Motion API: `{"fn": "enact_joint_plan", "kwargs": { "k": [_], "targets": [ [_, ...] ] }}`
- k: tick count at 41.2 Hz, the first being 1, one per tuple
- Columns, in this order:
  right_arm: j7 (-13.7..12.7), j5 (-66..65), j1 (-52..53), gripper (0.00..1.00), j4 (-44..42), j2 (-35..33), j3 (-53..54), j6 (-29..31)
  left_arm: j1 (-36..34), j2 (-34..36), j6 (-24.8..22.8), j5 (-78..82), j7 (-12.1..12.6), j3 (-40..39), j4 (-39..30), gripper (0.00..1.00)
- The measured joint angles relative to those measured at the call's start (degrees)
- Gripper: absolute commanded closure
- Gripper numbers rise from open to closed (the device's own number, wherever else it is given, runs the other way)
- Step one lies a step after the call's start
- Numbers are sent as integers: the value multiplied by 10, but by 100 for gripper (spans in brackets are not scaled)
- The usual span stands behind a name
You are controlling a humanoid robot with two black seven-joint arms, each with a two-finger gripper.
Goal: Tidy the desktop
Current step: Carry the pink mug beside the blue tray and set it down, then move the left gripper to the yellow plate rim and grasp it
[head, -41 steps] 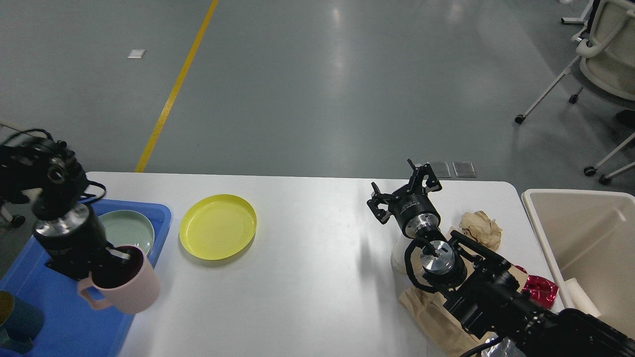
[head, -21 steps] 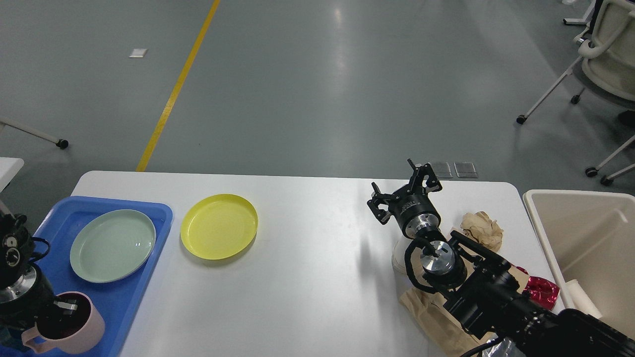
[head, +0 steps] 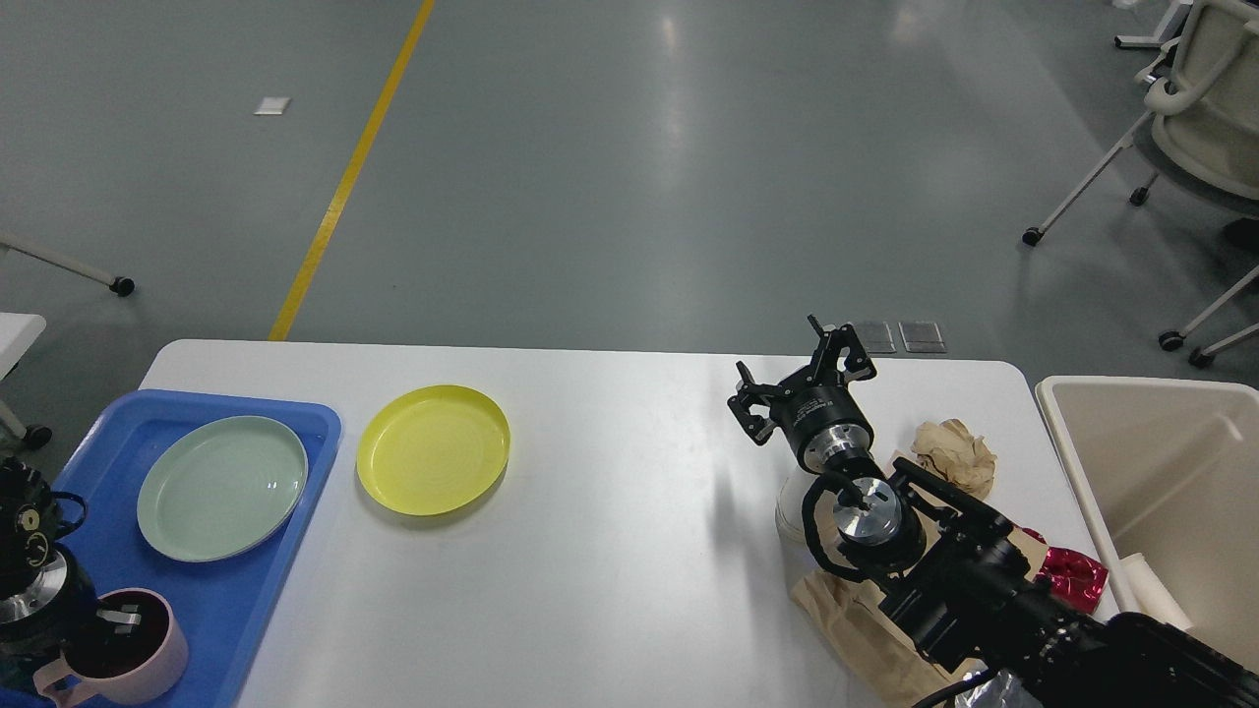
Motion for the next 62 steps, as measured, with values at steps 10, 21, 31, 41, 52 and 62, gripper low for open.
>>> {"fn": "enact_joint_plan", "kwargs": {
  "k": [10,21,31,41,52,62],
  "targets": [
    [0,0,0,0,0,0,0,0,-6,-3,-12,0,10,-1,6,0],
    [0,0,0,0,0,0,0,0,-63,16,-165,-19,0,-21,4,0],
    [0,0,0,0,0,0,0,0,-163,66,-243,-68,1,-90,6,0],
    [0,0,0,0,0,0,0,0,-159,62,-239,-140,10,-128,22,1],
    [0,0,0,0,0,0,0,0,-33,-23,62,-291,11,-127,21,1],
    [0,0,0,0,0,0,0,0,27,-105,271,-425,11,-165,18,1]
  ]
}}
